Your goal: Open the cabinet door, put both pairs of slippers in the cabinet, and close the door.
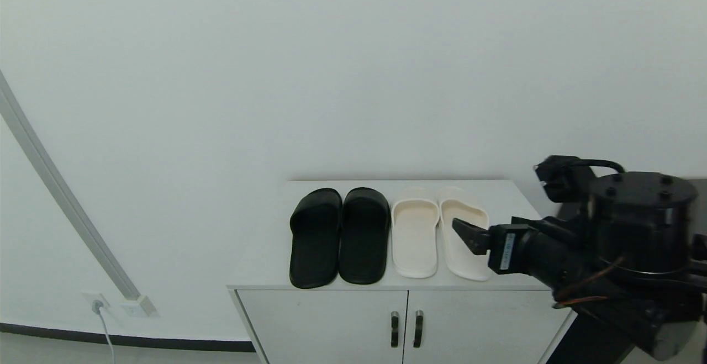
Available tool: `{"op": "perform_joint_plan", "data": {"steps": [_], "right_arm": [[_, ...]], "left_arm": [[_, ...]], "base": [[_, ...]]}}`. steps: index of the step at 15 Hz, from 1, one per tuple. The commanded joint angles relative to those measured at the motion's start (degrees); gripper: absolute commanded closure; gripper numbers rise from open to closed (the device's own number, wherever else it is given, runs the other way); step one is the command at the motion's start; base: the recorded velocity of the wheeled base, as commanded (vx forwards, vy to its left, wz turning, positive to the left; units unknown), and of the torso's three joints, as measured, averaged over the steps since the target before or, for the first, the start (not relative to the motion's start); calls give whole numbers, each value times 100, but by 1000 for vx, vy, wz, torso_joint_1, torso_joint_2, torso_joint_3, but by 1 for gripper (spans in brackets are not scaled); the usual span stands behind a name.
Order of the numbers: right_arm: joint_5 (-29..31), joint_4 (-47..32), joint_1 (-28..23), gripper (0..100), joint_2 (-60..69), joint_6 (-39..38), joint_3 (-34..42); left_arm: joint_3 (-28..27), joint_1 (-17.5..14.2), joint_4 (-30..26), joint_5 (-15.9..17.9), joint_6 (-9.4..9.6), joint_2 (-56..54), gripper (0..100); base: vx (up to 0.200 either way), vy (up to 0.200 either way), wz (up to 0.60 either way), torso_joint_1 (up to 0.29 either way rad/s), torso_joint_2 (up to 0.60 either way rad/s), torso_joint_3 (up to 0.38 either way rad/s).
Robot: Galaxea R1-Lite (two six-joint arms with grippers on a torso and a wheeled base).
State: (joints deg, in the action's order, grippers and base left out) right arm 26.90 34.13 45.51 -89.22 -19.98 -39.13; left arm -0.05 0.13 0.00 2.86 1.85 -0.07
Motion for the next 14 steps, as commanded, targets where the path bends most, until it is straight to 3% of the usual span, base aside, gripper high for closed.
{"op": "perform_joint_plan", "data": {"steps": [1,5,14], "right_arm": [[263,102,37,0,-1045,-6,-552],[1098,146,37,0,-1844,-15,-1158],[1256,225,-130,0,-2969,38,-2151]], "left_arm": [[-4,-5,0,4,-1,7,100],[5,-5,0,4,-1,7,100],[5,-5,0,4,-1,7,100]], "base": [[0,0,0,0,0,0],[0,0,0,0,0,0],[0,0,0,0,0,0]]}}
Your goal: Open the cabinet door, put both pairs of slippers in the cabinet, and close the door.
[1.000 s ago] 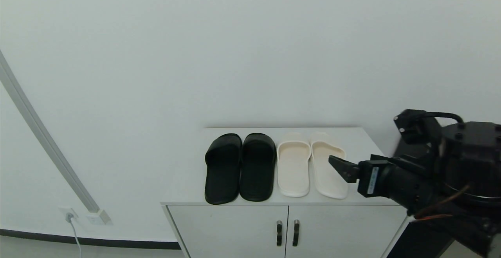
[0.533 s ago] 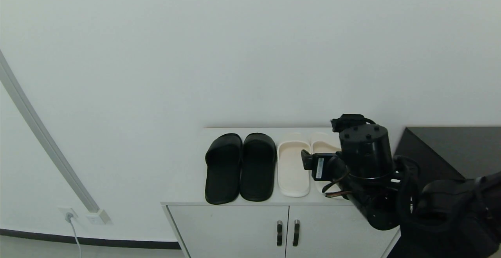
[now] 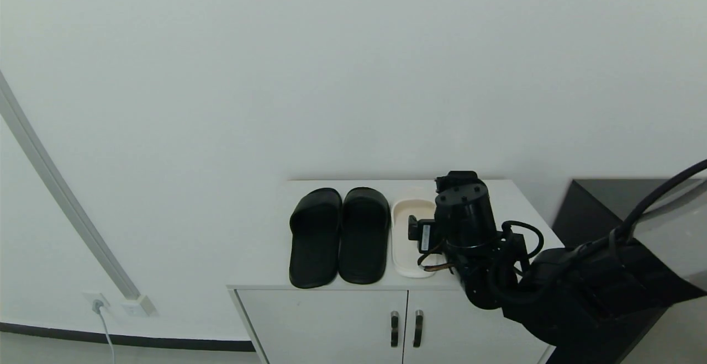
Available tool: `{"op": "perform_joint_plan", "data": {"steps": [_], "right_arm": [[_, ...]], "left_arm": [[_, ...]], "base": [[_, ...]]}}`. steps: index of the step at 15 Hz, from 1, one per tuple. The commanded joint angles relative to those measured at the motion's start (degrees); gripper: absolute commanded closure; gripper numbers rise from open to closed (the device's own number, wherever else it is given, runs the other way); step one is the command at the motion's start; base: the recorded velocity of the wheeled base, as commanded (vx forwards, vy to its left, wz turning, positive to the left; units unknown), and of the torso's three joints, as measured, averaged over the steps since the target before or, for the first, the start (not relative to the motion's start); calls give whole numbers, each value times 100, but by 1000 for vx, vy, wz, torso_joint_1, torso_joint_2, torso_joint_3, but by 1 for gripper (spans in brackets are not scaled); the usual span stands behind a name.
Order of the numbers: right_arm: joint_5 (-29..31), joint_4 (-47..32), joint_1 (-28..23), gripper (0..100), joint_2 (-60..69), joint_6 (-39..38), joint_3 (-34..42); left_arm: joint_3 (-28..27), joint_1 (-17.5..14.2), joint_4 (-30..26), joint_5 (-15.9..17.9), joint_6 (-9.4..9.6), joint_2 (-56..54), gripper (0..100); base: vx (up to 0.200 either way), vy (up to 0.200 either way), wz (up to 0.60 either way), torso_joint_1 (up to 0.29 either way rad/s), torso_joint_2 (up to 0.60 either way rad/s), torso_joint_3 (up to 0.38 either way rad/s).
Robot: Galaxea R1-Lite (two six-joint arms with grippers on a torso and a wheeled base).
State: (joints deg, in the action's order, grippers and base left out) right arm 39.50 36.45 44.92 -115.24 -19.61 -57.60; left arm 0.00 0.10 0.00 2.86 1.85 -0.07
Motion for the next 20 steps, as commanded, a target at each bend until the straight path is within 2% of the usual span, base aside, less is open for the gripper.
{"op": "perform_joint_plan", "data": {"steps": [1,8,15,16,20], "right_arm": [[-3,-6,-159,0,-544,2,-489],[-135,-15,-528,0,-904,239,-972],[-285,-6,-687,0,-957,318,-1025],[-302,-6,-687,100,-957,318,-1016],[-302,-6,-687,100,-957,318,-1008]], "left_arm": [[0,-1,0,4,-1,7,100],[0,-1,0,4,-1,7,100],[0,-1,0,4,-10,7,100],[0,-1,0,4,-10,7,100],[0,-1,0,4,-10,7,100]], "base": [[0,0,0,0,0,0],[0,0,0,0,0,0],[0,0,0,0,0,0],[0,0,0,0,0,0],[0,0,0,0,0,0]]}}
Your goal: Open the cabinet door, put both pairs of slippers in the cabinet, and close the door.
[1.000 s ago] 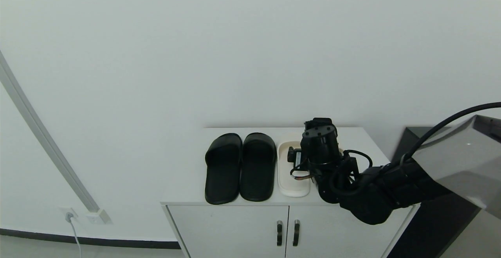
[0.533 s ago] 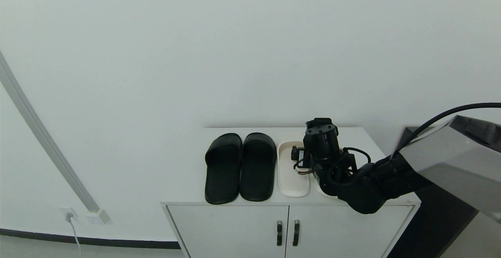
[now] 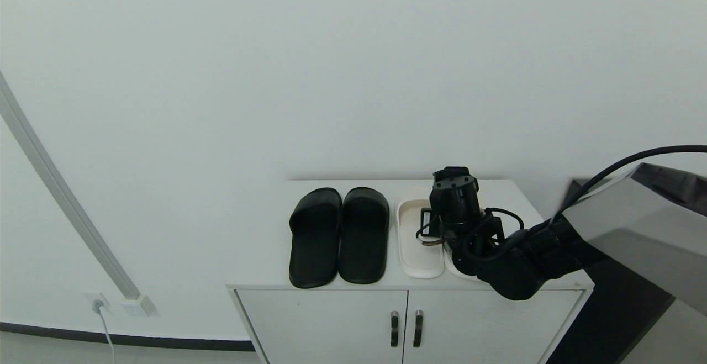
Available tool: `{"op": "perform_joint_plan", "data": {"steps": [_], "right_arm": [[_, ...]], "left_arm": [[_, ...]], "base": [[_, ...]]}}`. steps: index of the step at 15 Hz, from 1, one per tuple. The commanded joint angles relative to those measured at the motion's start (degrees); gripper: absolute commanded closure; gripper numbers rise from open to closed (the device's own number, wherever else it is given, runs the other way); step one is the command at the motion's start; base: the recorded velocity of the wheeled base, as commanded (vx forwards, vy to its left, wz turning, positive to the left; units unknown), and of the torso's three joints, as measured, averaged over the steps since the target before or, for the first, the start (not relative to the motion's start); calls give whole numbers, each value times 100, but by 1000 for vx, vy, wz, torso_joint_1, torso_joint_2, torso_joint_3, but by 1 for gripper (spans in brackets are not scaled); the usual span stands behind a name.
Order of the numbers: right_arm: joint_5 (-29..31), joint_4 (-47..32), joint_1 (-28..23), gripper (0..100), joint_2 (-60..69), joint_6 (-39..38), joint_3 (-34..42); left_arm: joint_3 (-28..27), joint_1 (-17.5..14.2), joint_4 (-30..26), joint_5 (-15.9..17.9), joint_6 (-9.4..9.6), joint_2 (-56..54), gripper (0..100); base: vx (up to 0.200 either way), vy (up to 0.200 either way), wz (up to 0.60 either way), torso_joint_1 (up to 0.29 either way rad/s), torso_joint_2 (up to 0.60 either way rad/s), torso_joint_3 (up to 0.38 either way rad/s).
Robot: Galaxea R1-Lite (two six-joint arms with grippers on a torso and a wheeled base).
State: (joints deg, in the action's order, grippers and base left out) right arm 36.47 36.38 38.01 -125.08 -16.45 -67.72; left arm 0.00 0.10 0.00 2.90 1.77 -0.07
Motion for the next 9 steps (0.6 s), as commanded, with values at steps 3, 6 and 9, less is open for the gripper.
{"op": "perform_joint_plan", "data": {"steps": [3,6,9], "right_arm": [[0,1,5,100,45,1,13],[9,10,40,100,379,194,224],[-457,19,216,100,1258,449,1015]], "left_arm": [[0,-1,0,-9,-1,7,100],[0,-1,0,-9,-1,7,100],[0,-1,0,-9,-1,7,100]], "base": [[0,0,0,0,0,0],[0,0,0,0,0,0],[0,0,0,0,0,0]]}}
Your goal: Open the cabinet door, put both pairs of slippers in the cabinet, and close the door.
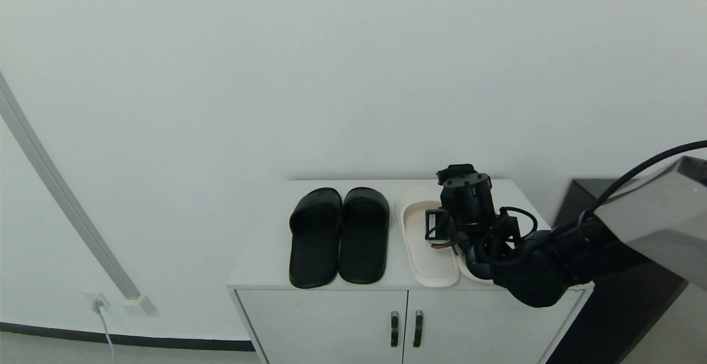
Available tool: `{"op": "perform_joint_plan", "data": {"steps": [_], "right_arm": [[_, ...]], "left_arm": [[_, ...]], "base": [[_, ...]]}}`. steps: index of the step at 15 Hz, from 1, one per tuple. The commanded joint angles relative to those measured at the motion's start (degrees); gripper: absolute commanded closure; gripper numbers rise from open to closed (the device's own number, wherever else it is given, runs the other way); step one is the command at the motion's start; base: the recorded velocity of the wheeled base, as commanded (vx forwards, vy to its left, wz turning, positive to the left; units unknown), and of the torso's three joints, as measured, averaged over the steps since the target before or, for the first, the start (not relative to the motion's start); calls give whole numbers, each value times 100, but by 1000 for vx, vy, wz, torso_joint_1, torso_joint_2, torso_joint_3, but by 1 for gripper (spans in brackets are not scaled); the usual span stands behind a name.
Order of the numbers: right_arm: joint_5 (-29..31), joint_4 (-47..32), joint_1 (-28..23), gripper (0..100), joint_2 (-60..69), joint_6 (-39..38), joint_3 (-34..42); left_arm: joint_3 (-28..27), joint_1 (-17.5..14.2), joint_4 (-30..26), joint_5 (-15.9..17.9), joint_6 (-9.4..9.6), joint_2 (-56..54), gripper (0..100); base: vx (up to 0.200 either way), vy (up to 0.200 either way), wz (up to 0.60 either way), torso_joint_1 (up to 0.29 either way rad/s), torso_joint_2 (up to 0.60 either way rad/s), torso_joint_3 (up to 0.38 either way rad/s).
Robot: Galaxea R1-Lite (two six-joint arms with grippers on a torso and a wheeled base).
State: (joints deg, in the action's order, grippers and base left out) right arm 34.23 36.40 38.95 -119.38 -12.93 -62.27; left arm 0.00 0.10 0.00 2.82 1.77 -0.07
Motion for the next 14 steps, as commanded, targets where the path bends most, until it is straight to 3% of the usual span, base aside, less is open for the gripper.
{"op": "perform_joint_plan", "data": {"steps": [1,5,6,10,14], "right_arm": [[-470,25,192,100,1031,177,769],[-1780,113,297,100,2481,608,1982],[-2386,113,306,100,2973,863,2448],[-3485,113,464,100,3738,907,3300],[-3863,130,473,100,3773,863,3494]], "left_arm": [[0,-1,0,0,-1,7,100],[0,-1,0,8,-1,7,100],[0,-1,0,8,-1,7,100],[0,-1,0,8,8,7,100],[0,-1,0,8,-1,7,100]], "base": [[0,0,0,0,0,0],[0,0,0,0,0,0],[0,0,0,0,0,0],[0,0,0,0,0,0],[0,0,0,0,0,0]]}}
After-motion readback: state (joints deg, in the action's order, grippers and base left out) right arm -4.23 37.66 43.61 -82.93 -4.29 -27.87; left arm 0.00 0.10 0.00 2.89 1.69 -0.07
